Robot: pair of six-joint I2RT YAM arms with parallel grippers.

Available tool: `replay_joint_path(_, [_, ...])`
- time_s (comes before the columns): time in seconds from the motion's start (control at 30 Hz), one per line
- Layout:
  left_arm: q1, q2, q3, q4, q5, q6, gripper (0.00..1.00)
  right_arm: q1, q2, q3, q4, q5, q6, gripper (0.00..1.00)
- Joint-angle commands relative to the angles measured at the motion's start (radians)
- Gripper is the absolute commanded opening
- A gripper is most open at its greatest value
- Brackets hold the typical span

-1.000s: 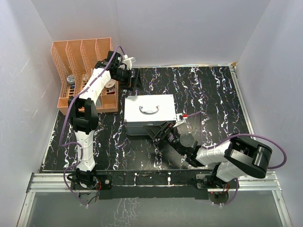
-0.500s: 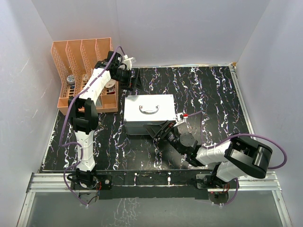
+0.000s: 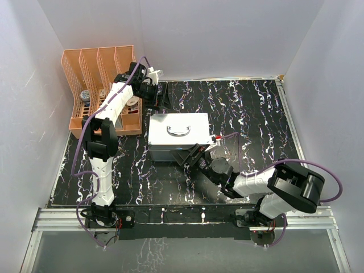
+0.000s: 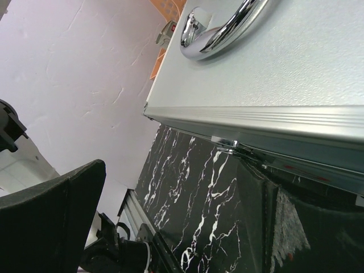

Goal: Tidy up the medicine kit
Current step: Close the medicine box at the center of the board, then reset both arms

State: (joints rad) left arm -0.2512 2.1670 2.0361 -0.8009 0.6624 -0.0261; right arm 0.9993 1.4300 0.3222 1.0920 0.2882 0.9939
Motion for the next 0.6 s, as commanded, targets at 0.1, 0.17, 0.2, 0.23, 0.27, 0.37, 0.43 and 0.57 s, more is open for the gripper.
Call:
replay_joint_path(0.1, [-0.004,-0.067,0.013,-0.021,0.025,0.007,0.97,-0.009,0.024,0.063,0.029,-0.019,0.007,0.98])
replay_joint_path(0.17, [-0.004,-0.066,0.012,-0.02,0.024,0.006,0.97,-0.01,0.029,0.067,0.03,-0.023,0.009,0.98])
replay_joint_path(0.2, [-0.005,-0.067,0.013,-0.02,0.024,0.005,0.97,-0.011,0.032,0.068,0.028,-0.026,0.011,0.98])
replay_joint_path(0.23, [-0.005,-0.068,0.012,-0.021,0.024,0.005,0.97,-0.011,0.034,0.067,0.028,-0.027,0.014,0.98])
replay_joint_path(0.27, [-0.005,-0.068,0.013,-0.021,0.024,0.006,0.97,-0.011,0.035,0.067,0.027,-0.027,0.017,0.98])
replay_joint_path(0.37, [-0.005,-0.071,0.008,-0.022,0.024,0.01,0.97,-0.013,0.028,0.062,0.018,-0.024,0.024,0.98])
replay_joint_path(0.43, [-0.005,-0.073,0.006,-0.021,0.022,0.012,0.97,-0.013,0.012,0.058,0.007,-0.023,0.023,0.98])
replay_joint_path(0.57, [-0.004,-0.072,0.013,-0.022,0.015,0.016,0.97,-0.013,-0.04,0.08,-0.063,-0.047,-0.009,0.98])
